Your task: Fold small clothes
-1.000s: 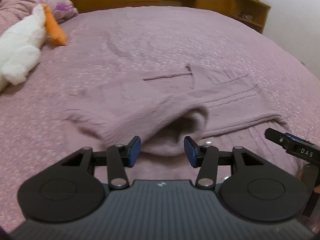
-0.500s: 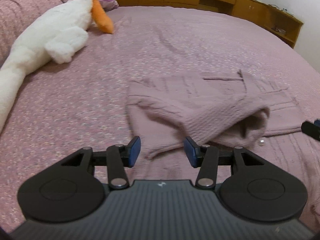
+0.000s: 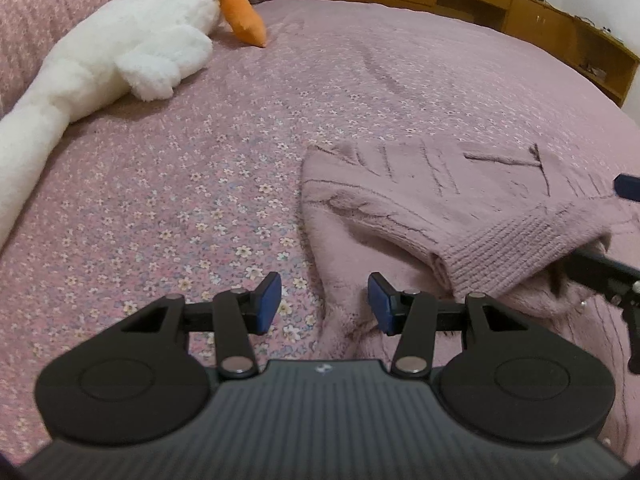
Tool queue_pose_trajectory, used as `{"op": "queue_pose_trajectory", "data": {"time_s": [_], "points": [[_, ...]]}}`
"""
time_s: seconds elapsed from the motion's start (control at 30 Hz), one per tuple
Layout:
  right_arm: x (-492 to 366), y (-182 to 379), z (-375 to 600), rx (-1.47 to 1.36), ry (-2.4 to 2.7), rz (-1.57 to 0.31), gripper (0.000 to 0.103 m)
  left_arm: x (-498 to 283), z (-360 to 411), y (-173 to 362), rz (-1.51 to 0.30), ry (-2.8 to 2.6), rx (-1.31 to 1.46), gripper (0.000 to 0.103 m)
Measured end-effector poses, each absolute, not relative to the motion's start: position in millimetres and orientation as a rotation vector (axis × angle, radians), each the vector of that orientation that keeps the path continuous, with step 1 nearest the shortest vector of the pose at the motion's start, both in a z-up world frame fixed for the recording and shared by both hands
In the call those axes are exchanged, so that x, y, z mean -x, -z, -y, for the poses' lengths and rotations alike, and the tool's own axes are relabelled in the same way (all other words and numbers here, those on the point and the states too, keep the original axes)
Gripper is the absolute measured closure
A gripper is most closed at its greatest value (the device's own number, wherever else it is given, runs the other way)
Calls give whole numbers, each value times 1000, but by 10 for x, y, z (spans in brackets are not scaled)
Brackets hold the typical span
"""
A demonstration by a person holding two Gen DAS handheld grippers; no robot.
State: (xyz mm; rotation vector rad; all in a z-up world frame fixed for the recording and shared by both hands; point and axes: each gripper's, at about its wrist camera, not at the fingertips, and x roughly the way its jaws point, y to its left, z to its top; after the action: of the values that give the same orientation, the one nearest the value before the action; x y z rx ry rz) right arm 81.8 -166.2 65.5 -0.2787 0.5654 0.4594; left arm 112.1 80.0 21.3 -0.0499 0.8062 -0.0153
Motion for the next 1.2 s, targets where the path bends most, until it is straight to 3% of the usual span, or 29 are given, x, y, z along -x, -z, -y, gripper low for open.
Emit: {"op": "queue_pose_trajectory", "data": {"time_s": [0.07, 0.13, 0.2, 0.3, 0.5, 0.67, 0.73, 0.8, 0.87, 1.2], "points": [[-896, -604, 1628, 276, -496, -594, 4, -1132, -813, -157, -799, 19, 59, 53], [-954, -557, 1567, 290, -517, -608, 27, -1134, -835, -100, -792, 21, 73, 53], [-1046, -486, 1511, 306, -504, -637, 77, -1134, -859, -47, -792, 28, 95, 53], [-1056, -552, 1653, 202, -418, -587, 82, -1120, -860, -13, -778, 36, 85, 53], [-929, -661, 2438, -125, -149, -493, 83, -1103, -774, 42, -755, 36, 27, 52], [-846, -362, 3018, -235, 31, -595, 80, -1090, -768, 57, -743, 40, 19, 51], [-784, -284, 3166, -277, 46, -627, 73, -1096, -787, 58, -740, 43, 27, 51], [-713, -257, 3267, -306, 34, -617, 52, -1099, -798, 61, -738, 43, 37, 50], [-702, -279, 3303, -316, 30, -594, 38, -1092, -796, 63, -734, 41, 39, 50], [-1586, -375, 2372, -44, -119, -730, 35, -1132, -825, 71, -735, 69, 42, 50]]}}
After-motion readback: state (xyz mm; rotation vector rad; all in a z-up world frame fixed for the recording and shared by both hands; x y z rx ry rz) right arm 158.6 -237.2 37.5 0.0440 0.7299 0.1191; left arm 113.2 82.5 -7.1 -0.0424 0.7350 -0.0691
